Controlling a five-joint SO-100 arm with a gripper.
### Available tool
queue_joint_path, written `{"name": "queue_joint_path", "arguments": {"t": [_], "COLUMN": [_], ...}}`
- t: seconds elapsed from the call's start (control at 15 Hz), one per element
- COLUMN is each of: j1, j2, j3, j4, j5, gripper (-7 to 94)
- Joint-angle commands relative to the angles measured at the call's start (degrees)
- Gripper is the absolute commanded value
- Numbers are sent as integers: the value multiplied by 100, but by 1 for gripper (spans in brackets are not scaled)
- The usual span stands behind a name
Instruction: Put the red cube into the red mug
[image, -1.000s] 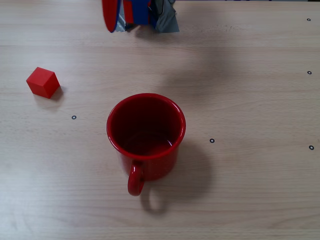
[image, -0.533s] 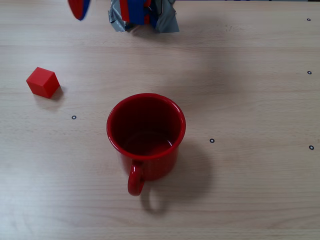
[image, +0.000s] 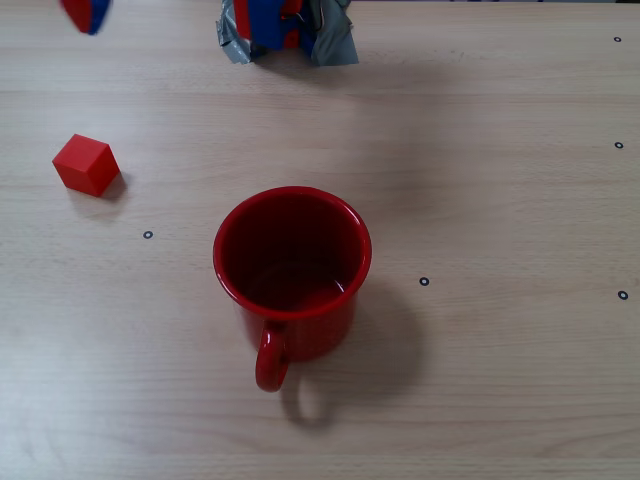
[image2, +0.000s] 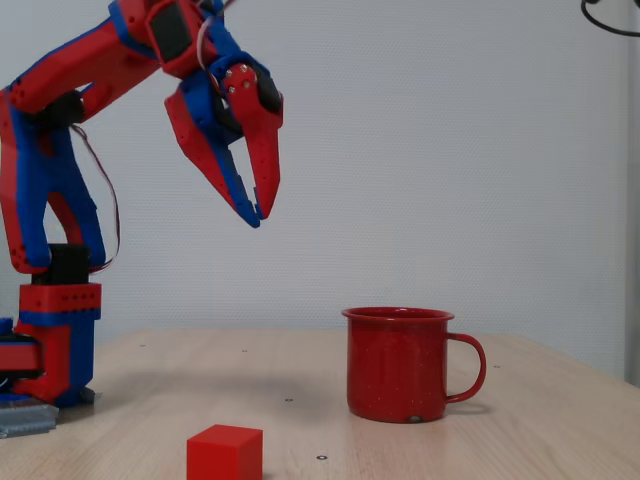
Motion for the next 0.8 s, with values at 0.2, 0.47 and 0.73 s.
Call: {"name": "queue_joint_path", "arguments": {"t": [0.2, 0.47, 0.73], "j1": [721, 1107, 1204], "j2": [-334, -598, -633], "j3": [-422, 369, 1204], "j4": [105, -387, -1020], "j5": [-536, -817, -958], "gripper": [0, 0, 0]}}
